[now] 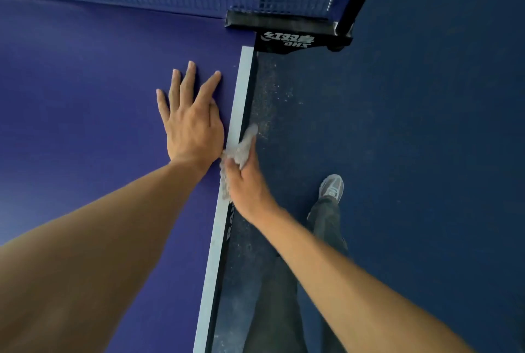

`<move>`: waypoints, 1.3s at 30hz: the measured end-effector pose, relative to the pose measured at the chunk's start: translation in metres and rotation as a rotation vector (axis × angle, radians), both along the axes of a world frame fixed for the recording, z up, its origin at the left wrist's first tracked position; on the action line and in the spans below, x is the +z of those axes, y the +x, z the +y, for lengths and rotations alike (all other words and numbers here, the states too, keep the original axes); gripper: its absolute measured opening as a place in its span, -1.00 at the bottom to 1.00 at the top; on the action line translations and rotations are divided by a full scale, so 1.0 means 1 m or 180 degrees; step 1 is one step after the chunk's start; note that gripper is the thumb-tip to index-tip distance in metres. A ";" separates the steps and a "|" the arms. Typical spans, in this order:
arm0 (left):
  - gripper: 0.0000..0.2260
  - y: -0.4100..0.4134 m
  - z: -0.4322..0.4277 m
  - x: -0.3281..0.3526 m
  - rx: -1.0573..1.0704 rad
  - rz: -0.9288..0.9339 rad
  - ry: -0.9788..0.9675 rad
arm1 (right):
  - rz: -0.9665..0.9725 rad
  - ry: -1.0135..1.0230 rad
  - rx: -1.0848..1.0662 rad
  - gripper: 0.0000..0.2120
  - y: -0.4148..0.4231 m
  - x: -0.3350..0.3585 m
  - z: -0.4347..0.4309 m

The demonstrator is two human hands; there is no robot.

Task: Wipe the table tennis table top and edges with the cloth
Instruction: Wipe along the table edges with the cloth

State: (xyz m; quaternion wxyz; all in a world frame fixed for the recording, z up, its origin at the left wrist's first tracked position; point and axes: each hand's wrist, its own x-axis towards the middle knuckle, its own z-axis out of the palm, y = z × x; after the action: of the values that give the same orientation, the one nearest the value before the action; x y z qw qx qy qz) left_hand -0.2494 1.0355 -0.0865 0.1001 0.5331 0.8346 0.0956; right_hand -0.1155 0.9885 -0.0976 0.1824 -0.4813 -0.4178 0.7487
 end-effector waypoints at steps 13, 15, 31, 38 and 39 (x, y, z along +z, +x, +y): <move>-0.54 -0.002 -0.001 -0.003 -0.0054 0.0192 -0.0010 | -0.1069 0.0063 -0.0593 -0.41 -0.048 0.018 0.148; -0.54 -0.001 0.002 -0.002 -0.0039 0.0204 -0.0045 | -0.0980 0.0092 -0.0479 -0.47 -0.031 0.019 0.123; -0.67 0.039 0.073 0.059 0.0845 -0.0232 0.0732 | -0.1302 0.0323 -0.0796 -0.86 0.155 0.039 0.186; -0.69 0.004 0.221 0.128 0.0167 -0.0156 0.1590 | -0.1327 0.0460 -0.0417 -0.81 0.138 0.063 0.332; -0.66 -0.009 0.241 0.130 0.0037 -0.0168 0.1152 | -0.1257 0.0378 -0.0186 -0.86 0.125 0.065 0.348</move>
State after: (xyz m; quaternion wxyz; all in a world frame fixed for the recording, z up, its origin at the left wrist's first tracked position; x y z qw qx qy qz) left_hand -0.2580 1.2763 0.0430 0.0238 0.5349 0.8040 0.2588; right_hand 0.0091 1.3361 -0.0329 0.1468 -0.6191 -0.4747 0.6082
